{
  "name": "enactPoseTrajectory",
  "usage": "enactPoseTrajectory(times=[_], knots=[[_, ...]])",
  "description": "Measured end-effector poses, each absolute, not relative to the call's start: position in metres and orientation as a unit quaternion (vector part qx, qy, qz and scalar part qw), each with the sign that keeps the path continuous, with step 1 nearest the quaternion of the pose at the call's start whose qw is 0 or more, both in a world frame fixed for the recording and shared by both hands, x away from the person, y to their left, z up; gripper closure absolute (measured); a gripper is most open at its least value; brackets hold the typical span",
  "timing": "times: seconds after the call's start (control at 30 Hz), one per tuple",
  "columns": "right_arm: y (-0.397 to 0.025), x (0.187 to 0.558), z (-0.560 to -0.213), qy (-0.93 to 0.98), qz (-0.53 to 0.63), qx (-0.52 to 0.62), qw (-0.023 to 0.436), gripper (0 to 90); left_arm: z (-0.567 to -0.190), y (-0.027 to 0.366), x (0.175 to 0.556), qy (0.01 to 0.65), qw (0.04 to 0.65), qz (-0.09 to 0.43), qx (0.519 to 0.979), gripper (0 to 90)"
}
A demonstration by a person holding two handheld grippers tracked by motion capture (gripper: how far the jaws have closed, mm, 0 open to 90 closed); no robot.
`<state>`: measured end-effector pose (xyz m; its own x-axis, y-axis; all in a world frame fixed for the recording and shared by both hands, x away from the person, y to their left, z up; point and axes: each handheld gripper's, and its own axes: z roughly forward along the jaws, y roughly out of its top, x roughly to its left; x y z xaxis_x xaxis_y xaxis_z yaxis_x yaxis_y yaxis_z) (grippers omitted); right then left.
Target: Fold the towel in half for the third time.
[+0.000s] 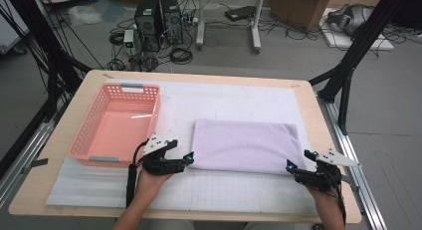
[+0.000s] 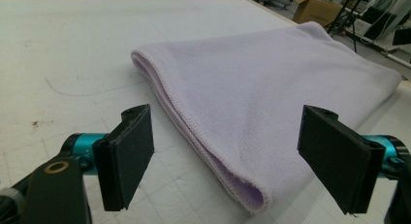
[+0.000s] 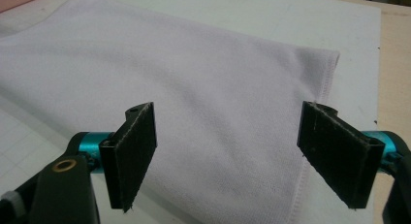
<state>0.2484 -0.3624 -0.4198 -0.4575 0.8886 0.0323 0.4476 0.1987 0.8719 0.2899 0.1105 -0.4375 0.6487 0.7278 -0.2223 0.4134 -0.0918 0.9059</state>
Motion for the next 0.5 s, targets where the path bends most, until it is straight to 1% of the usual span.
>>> enactPoseTrajectory(times=[0.17,0.33,0.5], knots=[[-0.359,0.251,-0.421,0.736,0.438,0.454,0.248,21.0,-0.442,0.104,0.292,0.393,0.540,0.121,0.734,21.0],[-0.358,0.252,-0.422,0.738,0.435,0.453,0.245,21.0,-0.446,0.098,0.296,0.398,0.528,0.112,0.742,20.9],[-0.357,0.252,-0.423,0.744,0.430,0.452,0.241,21.0,-0.450,0.093,0.298,0.401,0.508,0.118,0.753,21.2]])
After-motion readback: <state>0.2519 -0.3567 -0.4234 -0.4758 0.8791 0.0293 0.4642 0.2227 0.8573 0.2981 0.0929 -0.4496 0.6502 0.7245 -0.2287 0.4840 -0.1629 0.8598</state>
